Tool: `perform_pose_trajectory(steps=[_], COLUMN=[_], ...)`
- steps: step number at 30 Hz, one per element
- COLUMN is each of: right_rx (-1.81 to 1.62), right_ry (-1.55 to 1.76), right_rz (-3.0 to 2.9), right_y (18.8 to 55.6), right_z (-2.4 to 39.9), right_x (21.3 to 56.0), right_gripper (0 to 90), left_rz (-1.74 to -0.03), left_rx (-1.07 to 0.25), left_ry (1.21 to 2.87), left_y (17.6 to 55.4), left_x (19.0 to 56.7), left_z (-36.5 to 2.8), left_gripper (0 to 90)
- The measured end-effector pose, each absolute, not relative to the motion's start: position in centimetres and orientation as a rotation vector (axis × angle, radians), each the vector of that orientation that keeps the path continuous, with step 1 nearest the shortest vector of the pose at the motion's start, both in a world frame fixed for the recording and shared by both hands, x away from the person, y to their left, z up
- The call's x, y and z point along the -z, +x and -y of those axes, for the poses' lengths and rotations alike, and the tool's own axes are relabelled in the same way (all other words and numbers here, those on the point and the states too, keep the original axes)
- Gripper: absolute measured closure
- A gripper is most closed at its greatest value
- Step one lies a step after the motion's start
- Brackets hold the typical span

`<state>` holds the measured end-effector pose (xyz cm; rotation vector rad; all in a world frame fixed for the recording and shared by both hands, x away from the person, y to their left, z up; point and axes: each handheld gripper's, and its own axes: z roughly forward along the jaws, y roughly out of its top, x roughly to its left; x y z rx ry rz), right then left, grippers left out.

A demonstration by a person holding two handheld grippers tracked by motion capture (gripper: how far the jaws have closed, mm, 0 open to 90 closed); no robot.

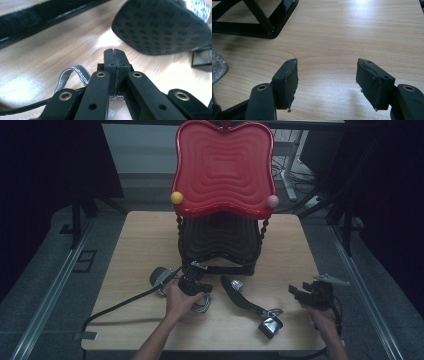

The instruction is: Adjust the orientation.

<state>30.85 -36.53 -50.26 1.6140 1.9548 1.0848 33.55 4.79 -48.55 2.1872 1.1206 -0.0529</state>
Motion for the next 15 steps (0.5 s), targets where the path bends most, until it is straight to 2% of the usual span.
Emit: perform_pose_trajectory(steps=[7,15], right_rx=[-1.089,-1.089], right_ry=[1.610,1.608], right_rz=[-1.952,-1.954], right_y=[30.9,30.8], right_z=[36.7,36.6], right_x=[50.2,50.1], right_gripper=[35.0,34.9], left_rz=[-1.095,-1.118], left_rx=[0.126,0.106], left_ry=[2.186,2.203], left_y=[30.5,27.8], left_x=[48.7,48.6], left_z=[-7.3,-10.8], left_gripper=[89.9,90.0])
